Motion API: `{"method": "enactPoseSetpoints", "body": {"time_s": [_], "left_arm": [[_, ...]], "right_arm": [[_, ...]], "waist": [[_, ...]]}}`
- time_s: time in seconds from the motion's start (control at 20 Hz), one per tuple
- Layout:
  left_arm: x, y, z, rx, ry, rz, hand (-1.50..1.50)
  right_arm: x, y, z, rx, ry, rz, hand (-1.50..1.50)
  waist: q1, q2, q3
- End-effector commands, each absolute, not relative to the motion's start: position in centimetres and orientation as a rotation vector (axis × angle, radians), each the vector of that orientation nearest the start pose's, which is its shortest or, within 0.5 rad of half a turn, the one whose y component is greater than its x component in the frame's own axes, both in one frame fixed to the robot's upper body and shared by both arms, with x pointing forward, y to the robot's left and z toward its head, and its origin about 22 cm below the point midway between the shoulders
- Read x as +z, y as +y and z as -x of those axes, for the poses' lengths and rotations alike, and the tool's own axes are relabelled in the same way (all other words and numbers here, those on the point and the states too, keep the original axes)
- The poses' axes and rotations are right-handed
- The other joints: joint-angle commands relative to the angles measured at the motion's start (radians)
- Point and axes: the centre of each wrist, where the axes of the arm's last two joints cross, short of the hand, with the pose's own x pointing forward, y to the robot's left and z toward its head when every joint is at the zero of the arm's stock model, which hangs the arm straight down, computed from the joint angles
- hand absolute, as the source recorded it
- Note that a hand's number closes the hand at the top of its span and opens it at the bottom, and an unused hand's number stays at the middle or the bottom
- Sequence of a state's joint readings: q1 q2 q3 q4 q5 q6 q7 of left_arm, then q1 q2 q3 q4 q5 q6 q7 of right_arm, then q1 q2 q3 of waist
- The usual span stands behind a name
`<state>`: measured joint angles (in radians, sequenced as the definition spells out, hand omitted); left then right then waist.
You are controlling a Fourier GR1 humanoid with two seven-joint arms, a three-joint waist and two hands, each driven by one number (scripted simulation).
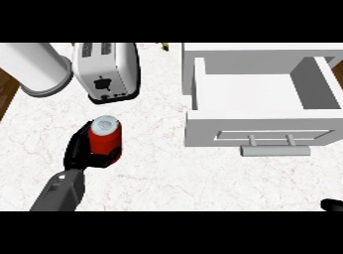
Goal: Pick up the can, place it into the drawer and close the drawer
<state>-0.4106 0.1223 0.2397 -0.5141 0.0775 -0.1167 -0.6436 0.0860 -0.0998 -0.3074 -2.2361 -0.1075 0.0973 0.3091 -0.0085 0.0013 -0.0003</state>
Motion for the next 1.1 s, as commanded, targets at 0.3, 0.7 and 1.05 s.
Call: {"method": "enactPoseSetpoints", "body": {"time_s": [0.3, 0.7, 1.05], "left_arm": [[-9.4, 22.2, -34.2, 0.133, -1.609, 0.080, 1.50], [-3.5, 17.0, -37.1, 0.011, -1.657, 0.122, 1.50], [5.4, 13.0, -39.8, -0.067, -1.709, 0.165, 1.50]], "right_arm": [[14.1, -29.8, -16.9, -0.055, -1.873, 0.235, -1.50], [14.2, -31.0, -16.7, -0.068, -1.861, 0.277, -1.50], [15.5, -30.1, -15.8, -0.083, -1.875, 0.304, -1.50]], "waist": [[-0.005, 0.001, 0.000], [0.008, -0.006, 0.001], [0.006, -0.009, 0.001]]}}
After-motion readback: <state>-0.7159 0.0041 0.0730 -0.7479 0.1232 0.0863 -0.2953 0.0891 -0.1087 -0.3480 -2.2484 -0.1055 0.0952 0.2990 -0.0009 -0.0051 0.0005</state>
